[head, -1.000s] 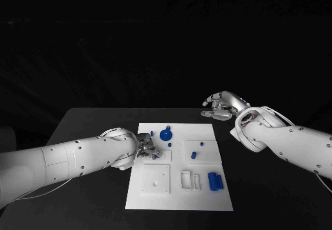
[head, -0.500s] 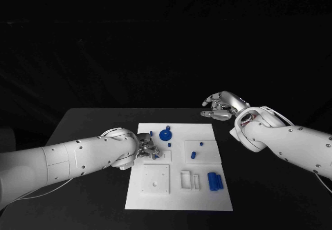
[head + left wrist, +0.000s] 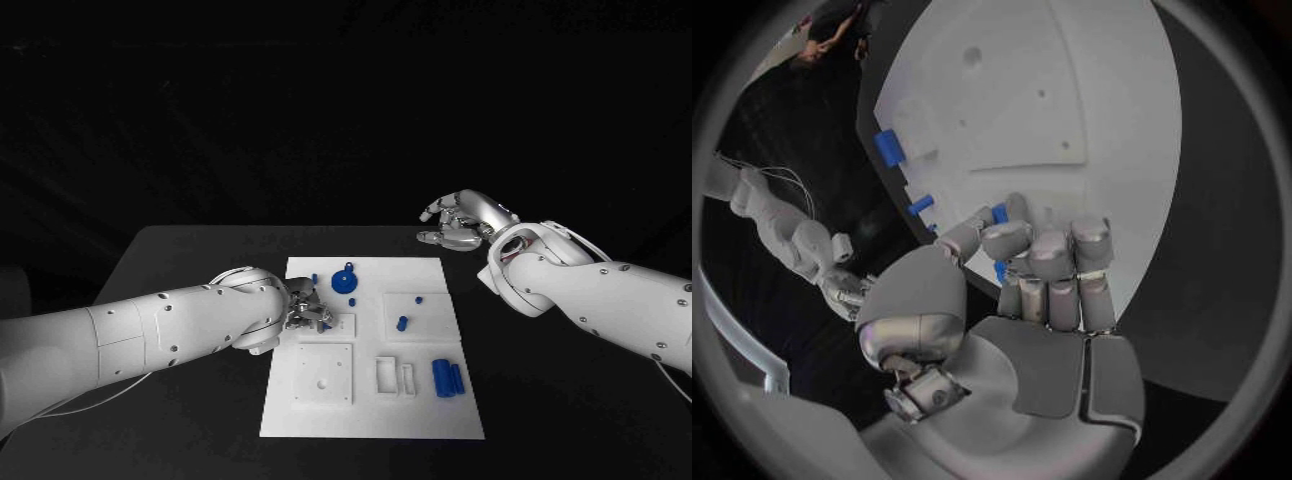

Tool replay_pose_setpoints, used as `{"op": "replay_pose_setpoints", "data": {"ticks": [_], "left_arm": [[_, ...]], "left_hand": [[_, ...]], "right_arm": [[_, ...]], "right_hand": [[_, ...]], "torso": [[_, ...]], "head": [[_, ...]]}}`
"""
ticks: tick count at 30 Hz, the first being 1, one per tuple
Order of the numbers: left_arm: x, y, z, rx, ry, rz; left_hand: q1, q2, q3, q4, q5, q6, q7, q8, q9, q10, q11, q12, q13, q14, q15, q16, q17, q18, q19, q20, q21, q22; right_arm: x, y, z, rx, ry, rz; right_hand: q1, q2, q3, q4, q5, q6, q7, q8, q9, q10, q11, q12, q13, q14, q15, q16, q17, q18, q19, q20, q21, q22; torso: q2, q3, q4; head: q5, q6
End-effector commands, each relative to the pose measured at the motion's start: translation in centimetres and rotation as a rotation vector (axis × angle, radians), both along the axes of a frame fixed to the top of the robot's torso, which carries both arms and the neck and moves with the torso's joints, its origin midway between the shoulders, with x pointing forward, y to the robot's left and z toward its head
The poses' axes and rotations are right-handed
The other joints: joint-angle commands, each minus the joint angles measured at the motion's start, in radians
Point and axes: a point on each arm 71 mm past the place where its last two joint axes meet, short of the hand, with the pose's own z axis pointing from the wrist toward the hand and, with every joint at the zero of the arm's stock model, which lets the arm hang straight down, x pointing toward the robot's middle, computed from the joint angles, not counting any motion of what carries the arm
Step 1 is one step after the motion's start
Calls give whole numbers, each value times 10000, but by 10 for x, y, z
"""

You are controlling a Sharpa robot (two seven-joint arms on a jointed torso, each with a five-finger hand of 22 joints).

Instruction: Assemble the parts on the task board

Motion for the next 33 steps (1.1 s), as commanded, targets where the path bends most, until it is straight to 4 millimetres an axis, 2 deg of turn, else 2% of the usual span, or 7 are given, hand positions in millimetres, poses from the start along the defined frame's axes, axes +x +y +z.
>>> {"op": "replay_pose_setpoints", "data": {"ticks": [1,9,15,18,26,30,33], "left_arm": [[-2,-2,-5,57,243,-69],[-2,-1,-5,52,233,-42],[-1,-1,-5,55,219,-13],[-1,0,-5,56,216,-3],[-1,1,-5,33,144,65],[0,2,-4,6,66,137],[1,3,-4,-9,16,189]], "left_hand": [[-103,-152,-11,120,-57,804,-309,-45,-15,-349,-243,63,-17,68,-139,62,-13,118,-46,-912,22,37],[-386,-542,-187,432,-162,791,-306,-32,14,-358,-242,84,-31,50,-140,87,-20,129,-45,-916,26,29],[-446,-733,-198,598,-162,779,-313,-20,41,-364,-249,92,-36,39,-149,98,-24,150,-49,-928,24,22],[-540,-973,-222,764,-162,766,-315,-16,59,-369,-251,93,-43,30,-152,101,-32,161,-52,-932,20,14],[-554,-1122,-201,908,-162,754,-318,-10,79,-371,-254,96,-51,26,-159,107,-40,177,-48,-939,25,8],[-604,-1270,-187,1075,-162,745,-319,-7,95,-372,-256,96,-60,23,-162,109,-49,185,-48,-940,25,0],[-605,-1271,-187,1076,-162,745,-319,-7,95,-372,-256,96,-60,23,-162,109,-49,185,-48,-940,25,0]], "right_arm": [[-1,1,0,-58,36,132],[-1,1,0,-58,34,120],[-1,1,0,-55,32,120],[-1,1,0,-55,31,118],[-1,1,0,-53,27,114],[-1,0,0,-52,25,111],[-1,0,0,-52,24,107]], "right_hand": [[81,5,-16,35,58,-3,60,58,14,-61,2,60,-16,-13,-31,-64,12,682,6,-43,-56,94],[81,4,-17,36,66,-3,60,58,14,-62,2,63,-19,-13,-31,-64,12,682,7,-43,-57,95],[80,1,-19,37,70,-4,60,58,14,-63,2,64,-22,-13,-31,-65,12,682,6,-43,-58,96],[79,1,-20,38,73,-5,60,57,13,-64,2,65,-24,-13,-31,-65,12,682,7,-43,-58,96],[80,0,-21,39,78,-5,60,57,13,-65,2,68,-27,-13,-31,-65,12,682,7,-43,-59,98],[80,-1,-22,40,79,-6,60,56,13,-65,2,69,-29,-13,-31,-65,13,682,8,-43,-59,98],[79,-1,-22,40,79,-6,60,56,13,-65,2,69,-29,-13,-31,-65,13,682,8,-43,-59,98]], "torso": [[-3,-3,7],[-3,-3,6],[-5,-2,5],[-2,-4,8],[-2,-5,3],[2,-9,6],[3,-11,8]], "head": [[-4,6],[-12,6],[-16,22],[-22,21],[-32,32],[-40,42],[-46,46]]}}
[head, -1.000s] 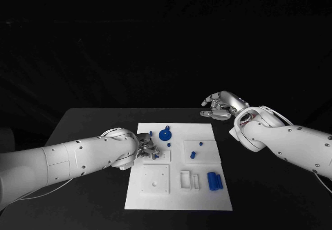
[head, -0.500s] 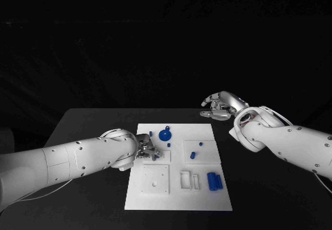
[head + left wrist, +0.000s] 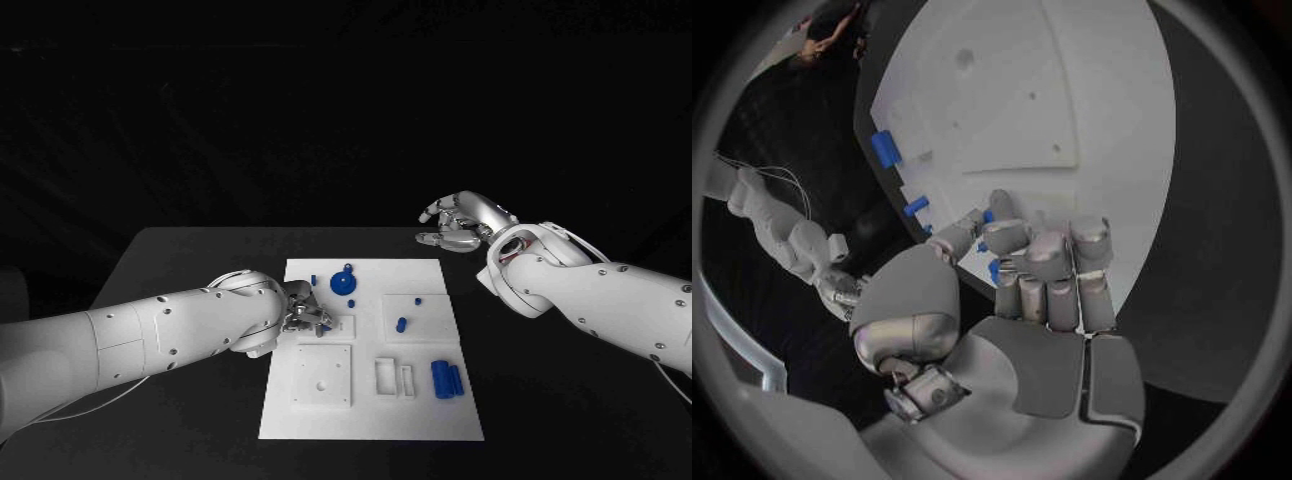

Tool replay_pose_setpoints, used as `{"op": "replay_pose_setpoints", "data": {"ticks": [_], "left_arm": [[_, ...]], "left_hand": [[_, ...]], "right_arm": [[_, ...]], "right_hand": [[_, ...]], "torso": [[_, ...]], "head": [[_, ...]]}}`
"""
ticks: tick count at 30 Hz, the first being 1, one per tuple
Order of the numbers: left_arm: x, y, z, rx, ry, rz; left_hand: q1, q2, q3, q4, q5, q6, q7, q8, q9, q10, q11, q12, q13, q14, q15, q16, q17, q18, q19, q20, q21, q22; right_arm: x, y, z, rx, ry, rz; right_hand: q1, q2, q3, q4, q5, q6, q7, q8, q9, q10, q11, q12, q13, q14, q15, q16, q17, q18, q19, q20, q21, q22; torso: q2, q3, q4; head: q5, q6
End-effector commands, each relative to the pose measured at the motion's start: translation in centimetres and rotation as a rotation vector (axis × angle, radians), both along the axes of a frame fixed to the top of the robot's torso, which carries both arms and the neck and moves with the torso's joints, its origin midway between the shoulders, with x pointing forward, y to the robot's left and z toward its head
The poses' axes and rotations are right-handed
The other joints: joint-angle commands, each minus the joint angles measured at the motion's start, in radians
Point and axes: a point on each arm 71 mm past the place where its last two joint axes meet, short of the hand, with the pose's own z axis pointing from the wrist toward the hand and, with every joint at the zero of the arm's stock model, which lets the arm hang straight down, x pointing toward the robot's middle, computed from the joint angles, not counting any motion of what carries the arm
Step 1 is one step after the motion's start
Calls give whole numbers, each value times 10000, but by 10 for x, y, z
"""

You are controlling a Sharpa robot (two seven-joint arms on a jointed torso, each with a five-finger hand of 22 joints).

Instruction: Assemble the parts on the task board

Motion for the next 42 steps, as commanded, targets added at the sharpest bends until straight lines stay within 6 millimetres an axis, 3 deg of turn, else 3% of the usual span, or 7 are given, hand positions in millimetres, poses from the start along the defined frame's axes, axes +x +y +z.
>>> {"op": "replay_pose_setpoints", "data": {"ticks": [1,6,8,13,15,31,42], "left_arm": [[0,0,0,-75,-41,71],[1,1,0,-109,-105,104],[1,1,0,-131,-124,113],[1,2,0,-253,-100,172],[1,3,0,-282,-68,170],[-2,16,4,-894,85,581],[12,26,46,-2184,-124,1184]], "left_hand": [[15,-133,5,60,-11,-60,13,-4,16,49,-7,49,-12,-7,-50,65,-16,184,-47,-941,26,1],[-100,-313,-45,150,-7,-65,19,-6,17,44,0,46,-15,-13,-46,61,-20,175,-53,-931,22,-2],[-173,-813,223,631,-15,-71,19,-1,40,58,-24,42,-31,-11,-57,59,-37,216,-20,-959,13,-30],[-304,-1314,285,1064,-6,-92,16,9,80,60,-4,43,-38,-19,-51,70,-46,217,-9,-950,38,-35],[-467,-942,-699,651,14,-162,23,22,149,9,3,59,-7,-84,-32,103,-29,219,-158,-934,76,21],[-476,-1083,-934,666,-1,-253,20,-37,152,-14,-4,26,-26,-132,-63,83,-52,285,-219,-961,33,-11],[419,-337,-1279,-364,203,-1256,447,-755,-185,-694,409,-716,-414,-809,305,-674,-431,91,-853,-753,-494,-209]], "right_arm": [[0,1,0,-50,21,115],[0,1,0,-49,16,117],[0,1,0,-49,16,114],[0,1,0,-49,15,113],[0,1,0,-49,20,112],[0,-1,0,-35,23,82],[1,-5,-1,-20,30,-10]], "right_hand": [[79,-1,-22,40,41,0,53,56,13,-66,2,35,-12,-13,-31,-65,15,682,8,-48,-59,97],[79,-1,-22,40,41,0,53,56,13,-66,2,36,-12,-13,-31,-65,15,682,8,-48,-60,97],[79,-1,-23,41,42,-1,53,56,13,-66,2,36,-13,-13,-31,-65,15,682,9,-48,-60,97],[78,-3,-25,42,44,-3,54,54,12,-66,3,38,-15,-13,-30,-65,16,682,9,-48,-60,98],[77,-3,-26,43,45,-4,54,54,12,-66,3,39,-16,-13,-30,-65,16,682,9,-47,-61,98],[73,-4,-30,48,56,-12,56,49,9,-67,5,45,-24,-12,-29,-65,16,682,11,-47,-63,100],[61,-16,-42,60,71,-61,66,21,-4,-67,13,56,-38,-8,-22,-64,17,682,17,-48,-66,104]], "torso": [[5,-3,1],[3,-3,-5],[4,-5,-3],[0,-2,3],[-1,-2,4],[-2,-2,9],[-7,6,6]], "head": [[-8,6],[-6,12],[-12,14],[-15,21],[-14,20],[-15,63],[-23,182]]}}
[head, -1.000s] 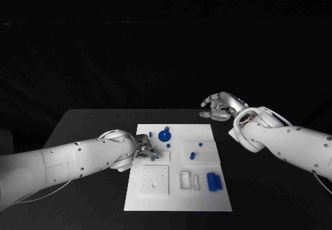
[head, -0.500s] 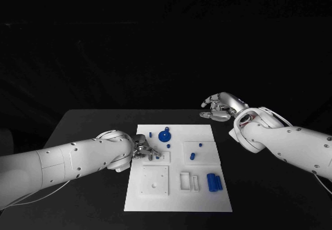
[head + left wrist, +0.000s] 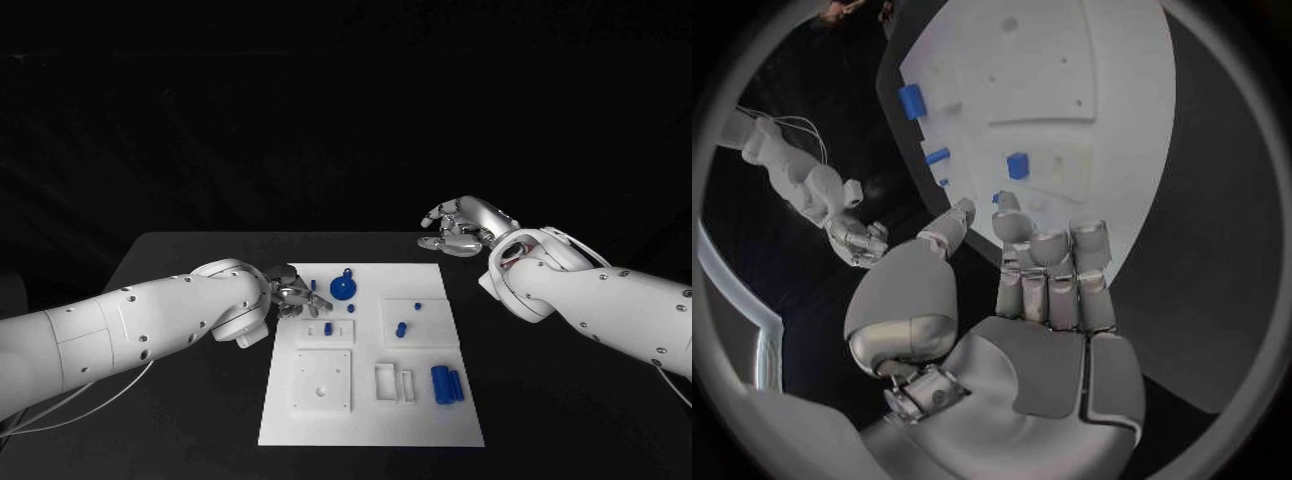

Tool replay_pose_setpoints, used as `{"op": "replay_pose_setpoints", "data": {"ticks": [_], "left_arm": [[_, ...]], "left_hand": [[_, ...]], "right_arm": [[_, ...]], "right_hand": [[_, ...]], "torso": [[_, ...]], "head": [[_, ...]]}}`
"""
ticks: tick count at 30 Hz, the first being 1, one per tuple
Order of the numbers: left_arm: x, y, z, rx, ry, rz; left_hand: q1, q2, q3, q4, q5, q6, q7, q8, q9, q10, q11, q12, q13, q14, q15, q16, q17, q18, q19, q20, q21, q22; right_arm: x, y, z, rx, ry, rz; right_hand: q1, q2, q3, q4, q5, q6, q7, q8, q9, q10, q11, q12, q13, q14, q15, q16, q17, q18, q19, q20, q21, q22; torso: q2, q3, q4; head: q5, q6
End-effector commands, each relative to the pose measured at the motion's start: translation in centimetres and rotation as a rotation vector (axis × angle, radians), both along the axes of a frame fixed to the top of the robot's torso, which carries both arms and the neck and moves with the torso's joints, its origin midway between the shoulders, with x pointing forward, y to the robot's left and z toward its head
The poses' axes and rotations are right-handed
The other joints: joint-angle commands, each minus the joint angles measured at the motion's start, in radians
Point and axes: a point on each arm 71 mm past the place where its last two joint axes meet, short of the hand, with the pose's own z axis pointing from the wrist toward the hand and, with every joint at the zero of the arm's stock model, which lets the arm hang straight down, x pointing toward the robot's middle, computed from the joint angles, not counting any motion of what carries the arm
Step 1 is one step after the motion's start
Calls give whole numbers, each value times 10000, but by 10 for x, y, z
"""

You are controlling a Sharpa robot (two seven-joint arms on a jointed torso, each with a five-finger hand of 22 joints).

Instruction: Assemble the parts on the task board

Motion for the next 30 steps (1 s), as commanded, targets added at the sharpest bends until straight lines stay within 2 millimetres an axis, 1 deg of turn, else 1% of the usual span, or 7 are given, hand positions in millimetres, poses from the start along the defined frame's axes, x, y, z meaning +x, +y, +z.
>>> {"op": "replay_pose_setpoints", "data": {"ticks": [1,7,16,20,25,26,30], "left_arm": [[5,2,11,-507,27,109],[18,15,22,-501,-55,479],[35,19,27,-43,-313,642],[46,20,30,597,-564,544],[57,17,27,1176,-280,328],[60,15,27,1273,-360,336],[66,13,26,1539,-300,300]], "left_hand": [[139,-5,-9,-124,83,-217,93,-130,-68,-99,54,-97,-61,-94,45,-96,-50,-80,-94,-1054,-83,-35],[301,63,-4,-317,213,-464,220,-278,-177,-380,177,-336,-223,-338,171,-353,-203,-200,-291,-966,-311,-126],[367,181,-21,-401,216,-484,234,-285,-197,-411,193,-367,-261,-359,187,-386,-239,-234,-310,-952,-357,-145],[236,156,-92,-327,67,-506,238,-295,-217,-408,197,-369,-282,-350,191,-388,-257,-256,-298,-948,-381,-157],[-39,-11,-76,32,-59,-560,249,-322,-258,-434,206,-375,-316,-364,199,-397,-290,-264,-297,-967,-438,-178],[-96,0,-66,128,-69,-551,246,-313,-261,-433,204,-366,-318,-365,198,-389,-292,-266,-300,-972,-445,-176],[-137,10,-65,209,-80,-572,249,-320,-269,-438,205,-354,-319,-371,197,-378,-294,-268,-307,-979,-447,-167]], "right_arm": [[0,0,0,-20,13,87],[1,-1,-1,-28,10,52],[1,-1,-1,-29,21,66],[1,0,-1,-26,21,80],[2,2,-1,-16,16,104],[2,2,-1,-13,17,117],[2,4,-1,-5,15,155]], "right_hand": [[60,-16,-14,33,33,-25,50,20,-5,-66,13,59,-11,-8,-22,-64,12,682,17,-81,-66,104],[59,-18,-16,35,35,-32,52,16,-7,-67,15,62,-14,-7,-20,-64,12,682,18,-81,-67,104],[59,-16,-18,39,38,-37,54,13,-9,-67,18,65,-19,-7,-17,-64,12,682,19,-82,-68,105],[59,-16,-18,41,39,-38,55,12,-9,-67,19,67,-21,-7,-16,-64,12,682,20,-82,-69,106],[59,-17,-19,42,40,-39,56,12,-10,-67,20,69,-23,-6,-16,-64,13,682,21,-82,-69,106],[59,-16,-19,42,41,-39,56,11,-10,-68,20,69,-24,-6,-15,-64,13,682,21,-82,-70,106],[59,-15,-19,44,42,-40,57,11,-10,-68,20,70,-25,-6,-15,-64,13,682,21,-82,-70,107]], "torso": [[4,2,-2],[6,4,-12],[20,-2,-7],[25,-6,-13],[26,-9,-21],[35,-13,-29],[43,-22,-49]], "head": [[0,43],[11,136],[27,207],[54,254],[69,244],[69,251],[63,243]]}}
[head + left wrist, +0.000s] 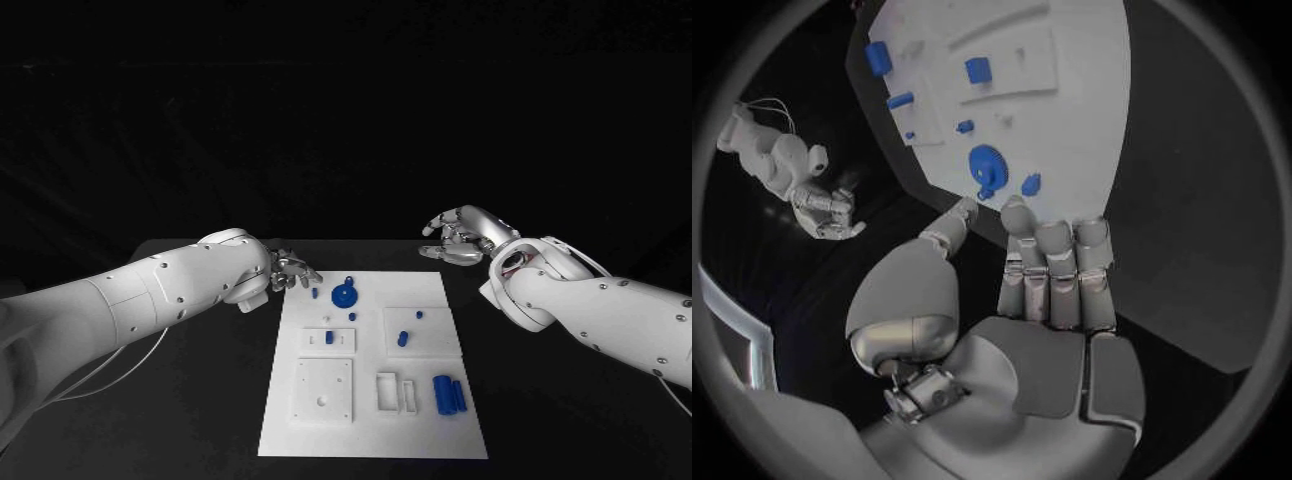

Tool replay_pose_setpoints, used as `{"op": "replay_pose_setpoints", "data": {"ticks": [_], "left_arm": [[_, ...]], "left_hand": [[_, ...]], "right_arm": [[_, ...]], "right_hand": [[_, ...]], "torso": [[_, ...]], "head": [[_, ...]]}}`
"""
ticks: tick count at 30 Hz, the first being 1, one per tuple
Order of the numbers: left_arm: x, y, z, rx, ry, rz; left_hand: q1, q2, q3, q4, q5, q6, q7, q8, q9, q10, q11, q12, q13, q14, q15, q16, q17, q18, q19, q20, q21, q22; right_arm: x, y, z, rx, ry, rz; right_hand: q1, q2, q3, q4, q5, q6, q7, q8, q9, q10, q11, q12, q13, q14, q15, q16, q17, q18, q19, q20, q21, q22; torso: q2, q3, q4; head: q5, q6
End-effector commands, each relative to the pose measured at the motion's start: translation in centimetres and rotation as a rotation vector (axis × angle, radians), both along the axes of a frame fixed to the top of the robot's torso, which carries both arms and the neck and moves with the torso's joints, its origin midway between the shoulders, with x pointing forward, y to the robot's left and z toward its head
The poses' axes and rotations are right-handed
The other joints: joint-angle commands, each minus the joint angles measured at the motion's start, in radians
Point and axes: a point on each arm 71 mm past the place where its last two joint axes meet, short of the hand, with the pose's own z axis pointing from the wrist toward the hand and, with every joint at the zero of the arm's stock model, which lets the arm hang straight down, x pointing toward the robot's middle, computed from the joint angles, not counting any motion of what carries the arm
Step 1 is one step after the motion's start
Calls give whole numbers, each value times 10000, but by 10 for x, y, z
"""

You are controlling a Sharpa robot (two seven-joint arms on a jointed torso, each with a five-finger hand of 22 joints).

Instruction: Assemble the parts on the task board

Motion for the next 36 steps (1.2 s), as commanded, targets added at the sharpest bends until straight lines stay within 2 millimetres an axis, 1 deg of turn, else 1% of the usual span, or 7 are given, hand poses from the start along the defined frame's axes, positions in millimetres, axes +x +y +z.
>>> {"op": "replay_pose_setpoints", "data": {"ticks": [1,8,11,14,17,30,36], "left_arm": [[3,-2,-1,570,220,-485],[11,0,-2,855,157,-349],[14,1,-3,951,172,-310],[14,0,-5,949,207,-332],[13,-2,-7,931,272,-392],[15,-4,-18,1037,338,-339],[15,-5,-22,1040,409,-344]], "left_hand": [[-85,28,0,100,-45,-115,0,-71,-25,-74,22,-42,-11,-56,-16,-6,-11,-108,-50,-1062,-29,8],[-133,5,-22,176,-63,-185,19,-101,-43,-95,40,-34,-13,-72,-1,2,-15,-112,-58,-1069,-30,19],[-133,9,-23,185,-64,-195,22,-105,-45,-99,43,-33,-13,-76,2,3,-16,-112,-60,-1070,-30,21],[-137,10,-27,191,-66,-201,24,-107,-46,-103,45,-32,-13,-79,4,3,-16,-112,-62,-1071,-30,23],[-138,15,-29,197,-66,-207,26,-109,-47,-107,48,-31,-13,-83,6,4,-17,-113,-64,-1072,-30,25],[-113,80,-43,209,-66,-255,45,-122,-54,-145,66,-29,-15,-119,24,4,-22,-117,-89,-1076,-35,39],[-113,99,-52,213,-67,-260,48,-121,-54,-153,70,-27,-15,-127,28,6,-22,-120,-96,-1076,-36,43]], "right_arm": [[0,2,0,-43,-7,159],[0,3,0,-39,-6,175],[0,4,0,-31,-11,199],[0,5,0,-27,-14,208],[0,5,0,-26,-17,210],[0,6,0,-20,-17,236],[0,8,0,-11,-20,267]], "right_hand": [[59,-15,-19,44,42,-8,63,11,-10,-68,20,68,-18,-6,-15,-65,15,682,-5,-60,-67,109],[58,-13,-20,48,44,-9,64,11,-11,-68,22,71,-22,-6,-14,-65,16,682,-5,-60,-68,110],[58,-13,-21,49,44,-8,64,11,-11,-69,22,72,-23,-6,-13,-65,16,682,-4,-60,-69,110],[58,-13,-21,50,44,-8,65,11,-11,-69,22,73,-25,-6,-13,-65,16,682,-4,-60,-69,110],[57,-12,-22,52,44,-8,65,11,-11,-69,23,75,-27,-5,-12,-65,16,682,-3,-60,-70,111],[58,-11,-24,57,44,-8,66,11,-12,-71,24,80,-34,-5,-11,-65,16,682,-2,-61,-72,113],[59,-10,-24,58,44,-8,66,11,-12,-71,24,82,-37,-4,-11,-65,17,682,-1,-61,-73,113]], "torso": [[16,-10,-27],[50,-26,-70],[38,-23,-56],[36,-24,-59],[37,-25,-66],[27,-21,-36],[34,-16,-53]], "head": [[-3,-8],[-1,-15],[-13,-29],[-25,-47],[-34,-45],[-85,-58],[-75,-61]]}}
